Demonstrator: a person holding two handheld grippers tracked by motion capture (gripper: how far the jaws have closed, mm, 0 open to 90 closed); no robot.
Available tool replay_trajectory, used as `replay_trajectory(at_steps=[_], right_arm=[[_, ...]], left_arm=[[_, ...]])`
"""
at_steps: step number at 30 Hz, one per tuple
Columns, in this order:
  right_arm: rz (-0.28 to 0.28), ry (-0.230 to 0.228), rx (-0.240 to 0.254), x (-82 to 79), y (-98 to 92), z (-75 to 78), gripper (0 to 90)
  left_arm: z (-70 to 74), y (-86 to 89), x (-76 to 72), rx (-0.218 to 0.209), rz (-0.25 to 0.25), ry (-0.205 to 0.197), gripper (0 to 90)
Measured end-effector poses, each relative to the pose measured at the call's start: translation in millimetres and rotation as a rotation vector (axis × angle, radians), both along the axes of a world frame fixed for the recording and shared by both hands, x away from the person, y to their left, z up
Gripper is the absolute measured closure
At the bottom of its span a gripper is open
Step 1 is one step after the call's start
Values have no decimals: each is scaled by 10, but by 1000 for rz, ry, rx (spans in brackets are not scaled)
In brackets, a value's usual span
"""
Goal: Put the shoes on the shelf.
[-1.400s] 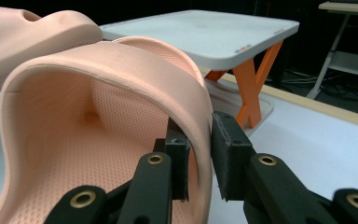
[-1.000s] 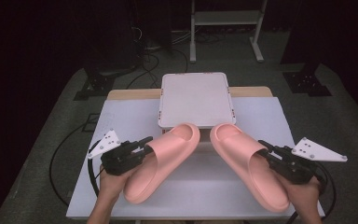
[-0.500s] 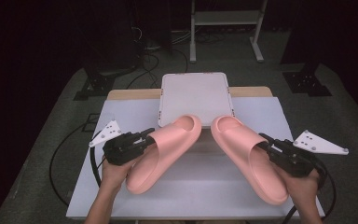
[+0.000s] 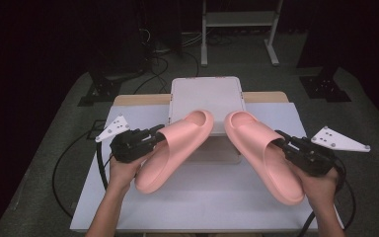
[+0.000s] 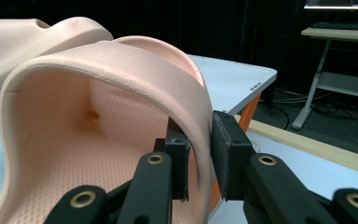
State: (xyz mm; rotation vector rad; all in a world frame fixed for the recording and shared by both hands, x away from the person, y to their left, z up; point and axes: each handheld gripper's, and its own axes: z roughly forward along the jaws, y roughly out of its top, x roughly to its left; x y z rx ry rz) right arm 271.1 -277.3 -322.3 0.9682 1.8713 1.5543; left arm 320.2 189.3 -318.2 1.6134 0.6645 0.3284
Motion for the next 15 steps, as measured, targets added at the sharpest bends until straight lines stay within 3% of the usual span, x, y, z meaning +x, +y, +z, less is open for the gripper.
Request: replay_trajectory(at_steps=[15], right_arm=[[-12, 8, 2, 189, 47, 100, 766]], left_arm=[[64, -4, 235, 20, 34, 22, 708]])
